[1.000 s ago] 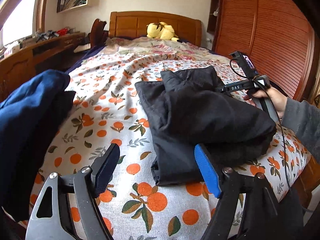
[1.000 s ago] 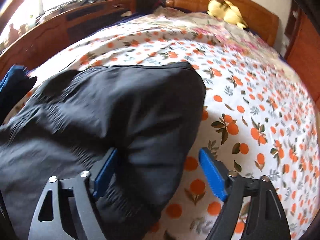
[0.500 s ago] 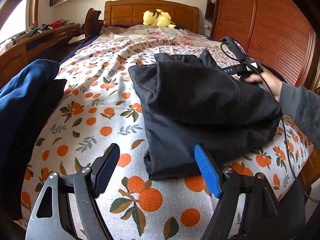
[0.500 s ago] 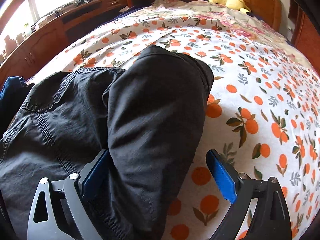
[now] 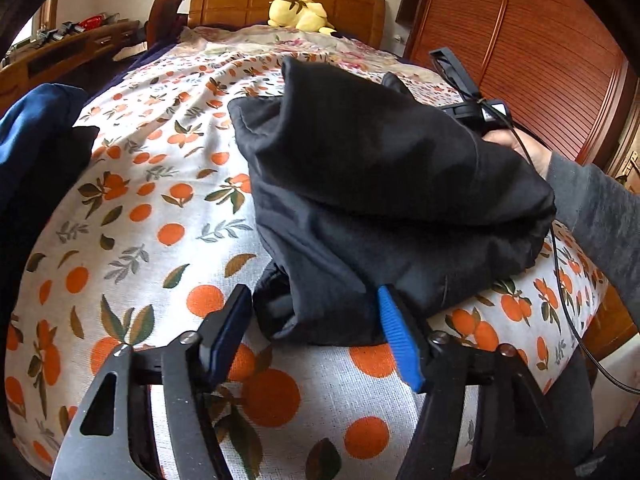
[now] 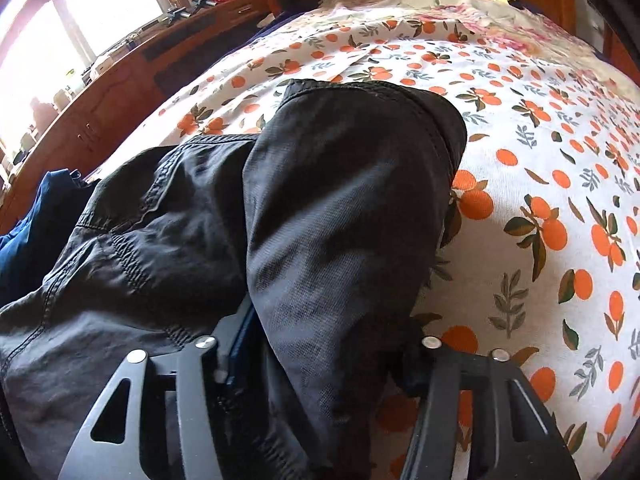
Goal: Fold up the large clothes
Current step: 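Close the right tool on the folded black trousers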
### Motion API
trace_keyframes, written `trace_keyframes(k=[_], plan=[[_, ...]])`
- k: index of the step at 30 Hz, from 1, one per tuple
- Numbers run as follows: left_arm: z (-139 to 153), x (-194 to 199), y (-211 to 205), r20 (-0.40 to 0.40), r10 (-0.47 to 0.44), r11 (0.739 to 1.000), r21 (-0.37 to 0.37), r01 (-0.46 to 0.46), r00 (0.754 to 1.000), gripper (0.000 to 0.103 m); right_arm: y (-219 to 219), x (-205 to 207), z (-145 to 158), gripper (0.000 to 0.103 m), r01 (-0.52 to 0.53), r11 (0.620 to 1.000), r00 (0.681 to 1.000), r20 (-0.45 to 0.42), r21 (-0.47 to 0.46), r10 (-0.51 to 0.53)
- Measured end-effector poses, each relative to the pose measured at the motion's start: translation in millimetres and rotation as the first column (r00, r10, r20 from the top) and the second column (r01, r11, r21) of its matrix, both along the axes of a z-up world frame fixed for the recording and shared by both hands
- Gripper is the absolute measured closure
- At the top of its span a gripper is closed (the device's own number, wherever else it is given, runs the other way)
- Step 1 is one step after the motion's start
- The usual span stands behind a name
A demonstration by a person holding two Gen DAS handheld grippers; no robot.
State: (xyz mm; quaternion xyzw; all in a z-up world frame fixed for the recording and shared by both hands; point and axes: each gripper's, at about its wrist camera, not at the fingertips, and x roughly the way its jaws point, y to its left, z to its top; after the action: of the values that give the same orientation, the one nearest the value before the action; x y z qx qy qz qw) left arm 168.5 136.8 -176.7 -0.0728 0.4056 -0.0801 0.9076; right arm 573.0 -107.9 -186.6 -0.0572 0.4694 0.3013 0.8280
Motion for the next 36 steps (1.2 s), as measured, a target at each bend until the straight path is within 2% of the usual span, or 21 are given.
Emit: trace_keyframes(k=[2,6,9,10,15,17,20,25,30,36], plan=[[0.0,-1.1,0.0,-0.001,-0.003,1.0,-0.011,0.003,1.0,0.043,1.3,-0.6,0.7,0.055,0.001,1.0,1.0,0.005,-0.004,-0.001],[0.8,-3.8,1.9,-0.004,-0.022,0.998,-0.059,0.022,1.0,0.065,0.3,-3.0,1.7,0.059,0.001,1.0,1.0,0.016,-0.003,-0.001],[3.9,-5.5,0.4,0.007,-0.041,0.995,-0.087,0.042,0.999,0.082,-0.2,-10.3,6.9,0.066,-0.003,1.0,0.999,0.035,-0.004,0.003],[5.4,-6.7,-0.4,0.013,-0.042,0.995,-0.09,0.043,0.999,0.085,-0.3,-14.3,10.3,0.069,-0.009,1.0,0.999,0.053,-0.005,0.009],[24.3,-14.0,0.7,0.108,0.013,0.997,-0.072,-0.006,0.994,0.09,-9.8,-29.1,23.4,0.077,-0.04,0.999,0.99,0.134,0.032,0.036],[28.0,-15.6,5.6,0.129,0.035,0.996,-0.086,-0.024,0.991,0.091,-11.9,-39.7,30.4,0.078,-0.064,0.997,0.981,0.188,0.042,0.055],[30.7,-18.3,11.0,0.15,0.066,0.995,-0.087,-0.053,0.986,0.092,-13.3,-53.8,37.0,0.08,-0.066,0.997,0.973,0.223,0.051,0.053],[35.3,-20.9,17.6,0.184,0.087,0.994,-0.078,-0.074,0.979,0.093,-15.8,-69.7,40.5,0.08,-0.032,0.998,0.969,0.247,0.055,0.017],[53.2,-29.6,11.9,0.227,0.104,0.994,-0.013,-0.104,0.968,0.093,-27.4,-93.1,50.6,0.081,-0.024,0.997,0.971,0.239,0.075,0.005],[64.4,-47.7,-1.8,0.203,0.091,0.996,0.007,-0.094,0.975,0.093,-48.5,-132.4,64.6,0.081,-0.04,0.998,0.97,0.241,0.045,0.028]])
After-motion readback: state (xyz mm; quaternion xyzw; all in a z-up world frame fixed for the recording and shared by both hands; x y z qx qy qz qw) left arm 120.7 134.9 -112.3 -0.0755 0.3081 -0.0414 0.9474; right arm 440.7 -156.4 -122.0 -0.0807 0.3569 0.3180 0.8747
